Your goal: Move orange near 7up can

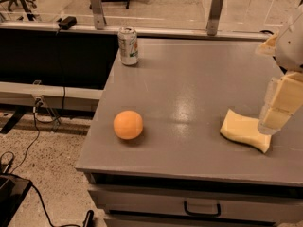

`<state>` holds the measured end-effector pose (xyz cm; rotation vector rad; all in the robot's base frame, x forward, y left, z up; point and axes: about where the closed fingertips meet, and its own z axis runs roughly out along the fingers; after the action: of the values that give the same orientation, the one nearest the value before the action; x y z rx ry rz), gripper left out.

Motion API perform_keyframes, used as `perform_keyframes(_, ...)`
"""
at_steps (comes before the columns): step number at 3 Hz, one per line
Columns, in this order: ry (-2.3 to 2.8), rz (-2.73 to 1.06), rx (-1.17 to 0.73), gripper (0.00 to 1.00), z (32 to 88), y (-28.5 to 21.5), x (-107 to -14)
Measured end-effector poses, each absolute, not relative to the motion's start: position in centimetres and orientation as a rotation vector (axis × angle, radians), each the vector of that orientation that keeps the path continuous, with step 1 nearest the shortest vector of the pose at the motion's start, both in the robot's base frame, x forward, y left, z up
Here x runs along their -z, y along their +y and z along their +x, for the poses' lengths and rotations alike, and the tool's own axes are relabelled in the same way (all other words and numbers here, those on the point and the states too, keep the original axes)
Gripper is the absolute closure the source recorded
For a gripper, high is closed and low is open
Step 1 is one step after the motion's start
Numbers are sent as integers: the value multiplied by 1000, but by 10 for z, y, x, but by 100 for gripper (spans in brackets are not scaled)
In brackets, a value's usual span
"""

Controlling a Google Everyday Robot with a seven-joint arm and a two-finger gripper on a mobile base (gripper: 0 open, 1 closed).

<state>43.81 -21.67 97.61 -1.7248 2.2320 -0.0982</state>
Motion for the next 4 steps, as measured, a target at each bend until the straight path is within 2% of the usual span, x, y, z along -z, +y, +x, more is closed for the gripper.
perform_keyframes(2,2216,-1718,91,0,439,-215,-978)
perform_keyframes(3,2142,-1721,23,0,447,-195,-974)
perform_keyframes(4,2021,-1740,-109,0,460,-153,-958)
